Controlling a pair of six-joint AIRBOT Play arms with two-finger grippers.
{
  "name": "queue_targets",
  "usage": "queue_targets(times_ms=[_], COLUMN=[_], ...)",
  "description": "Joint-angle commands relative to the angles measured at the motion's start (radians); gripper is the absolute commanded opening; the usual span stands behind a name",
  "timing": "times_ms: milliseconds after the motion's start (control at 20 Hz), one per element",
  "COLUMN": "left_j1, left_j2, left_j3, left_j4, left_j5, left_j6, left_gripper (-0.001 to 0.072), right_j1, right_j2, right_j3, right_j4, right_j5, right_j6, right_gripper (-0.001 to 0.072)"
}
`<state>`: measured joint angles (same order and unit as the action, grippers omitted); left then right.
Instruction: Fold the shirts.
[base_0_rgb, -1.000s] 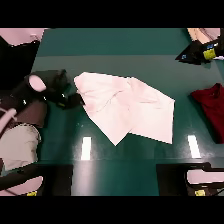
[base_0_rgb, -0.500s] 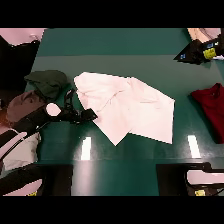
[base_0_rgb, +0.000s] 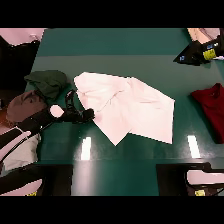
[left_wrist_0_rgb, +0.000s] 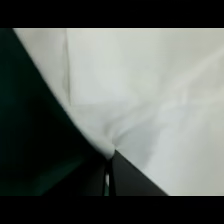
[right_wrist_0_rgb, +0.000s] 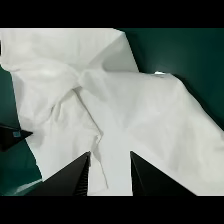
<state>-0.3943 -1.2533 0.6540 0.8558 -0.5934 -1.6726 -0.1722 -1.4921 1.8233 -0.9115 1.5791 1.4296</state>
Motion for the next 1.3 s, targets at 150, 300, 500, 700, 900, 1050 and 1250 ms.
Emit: queue_targets(times_ms=[150, 300, 500, 700, 900, 1050, 1250], left_j1=[0.007, 0.007, 0.006, 0.006, 0.006, 0.006, 0.006], left_j2=[0.084, 0.192, 0.286, 0.289, 0.289, 0.290, 0.289], left_j3=[0.084, 0.174, 0.253, 0.257, 0.257, 0.257, 0.257], left_j4=[0.141, 0.272, 0.379, 0.380, 0.378, 0.371, 0.372], left_j5=[-0.114, -0.217, -0.313, -0.338, -0.341, -0.344, -0.362], left_j6=[0.004, 0.004, 0.005, 0.004, 0.004, 0.004, 0.004], left_gripper=[0.0025, 0.0025, 0.0025, 0.0025, 0.0025, 0.0026, 0.0025], right_j1=[-0.029, -0.081, -0.180, -0.260, -0.304, -0.316, -0.313], right_j2=[0.016, 0.105, 0.270, 0.430, 0.538, 0.560, 0.557], right_j3=[-0.025, -0.227, -0.640, -1.057, -1.308, -1.381, -1.397], right_j4=[-0.111, -0.147, -0.147, -0.146, -0.148, -0.160, -0.160], right_j5=[0.095, 0.067, -0.007, -0.115, -0.232, -0.271, -0.294], right_j6=[-0.001, -0.011, -0.029, -0.052, -0.064, -0.064, -0.070], right_gripper=[0.0294, 0.0294, 0.0294, 0.0294, 0.0294, 0.0294, 0.0294])
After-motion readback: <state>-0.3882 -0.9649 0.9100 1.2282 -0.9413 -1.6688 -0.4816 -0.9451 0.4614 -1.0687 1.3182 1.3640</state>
